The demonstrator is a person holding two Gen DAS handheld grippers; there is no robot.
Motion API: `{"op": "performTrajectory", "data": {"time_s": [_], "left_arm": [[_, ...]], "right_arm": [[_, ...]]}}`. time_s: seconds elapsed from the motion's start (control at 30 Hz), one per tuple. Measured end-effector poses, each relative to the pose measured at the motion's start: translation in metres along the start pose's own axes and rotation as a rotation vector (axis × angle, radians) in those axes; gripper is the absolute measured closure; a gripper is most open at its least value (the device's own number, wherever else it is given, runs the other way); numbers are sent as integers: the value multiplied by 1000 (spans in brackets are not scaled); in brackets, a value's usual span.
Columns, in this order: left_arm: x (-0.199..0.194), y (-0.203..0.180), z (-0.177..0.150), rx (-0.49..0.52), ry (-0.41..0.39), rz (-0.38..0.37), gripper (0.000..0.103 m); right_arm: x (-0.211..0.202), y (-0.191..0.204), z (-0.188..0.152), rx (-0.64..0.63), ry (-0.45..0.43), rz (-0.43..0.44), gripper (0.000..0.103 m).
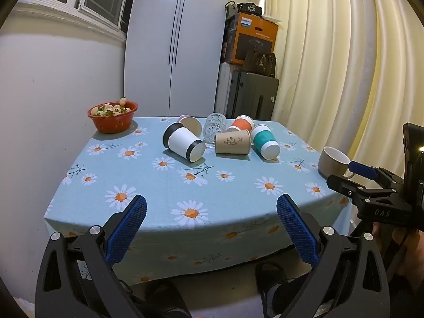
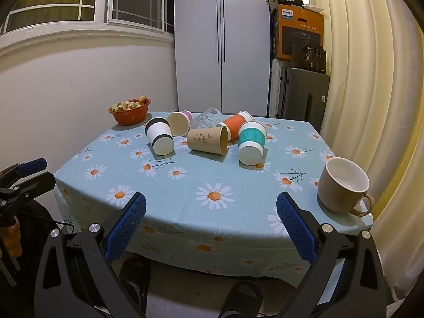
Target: Flip cup upright
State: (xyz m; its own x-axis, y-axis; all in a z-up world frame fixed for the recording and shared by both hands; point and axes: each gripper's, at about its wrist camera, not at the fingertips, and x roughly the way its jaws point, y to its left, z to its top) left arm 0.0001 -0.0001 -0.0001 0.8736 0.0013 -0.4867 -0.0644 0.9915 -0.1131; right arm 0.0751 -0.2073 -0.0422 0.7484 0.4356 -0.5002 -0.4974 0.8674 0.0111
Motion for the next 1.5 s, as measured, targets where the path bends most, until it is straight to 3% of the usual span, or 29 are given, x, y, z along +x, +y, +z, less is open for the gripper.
{"op": "performTrajectory", "data": {"time_s": [1.5], "left_arm": [[0,0,0,4,7,2,7]], "right_arm": [[2,-3,-1,6,3,-4,5]]}}
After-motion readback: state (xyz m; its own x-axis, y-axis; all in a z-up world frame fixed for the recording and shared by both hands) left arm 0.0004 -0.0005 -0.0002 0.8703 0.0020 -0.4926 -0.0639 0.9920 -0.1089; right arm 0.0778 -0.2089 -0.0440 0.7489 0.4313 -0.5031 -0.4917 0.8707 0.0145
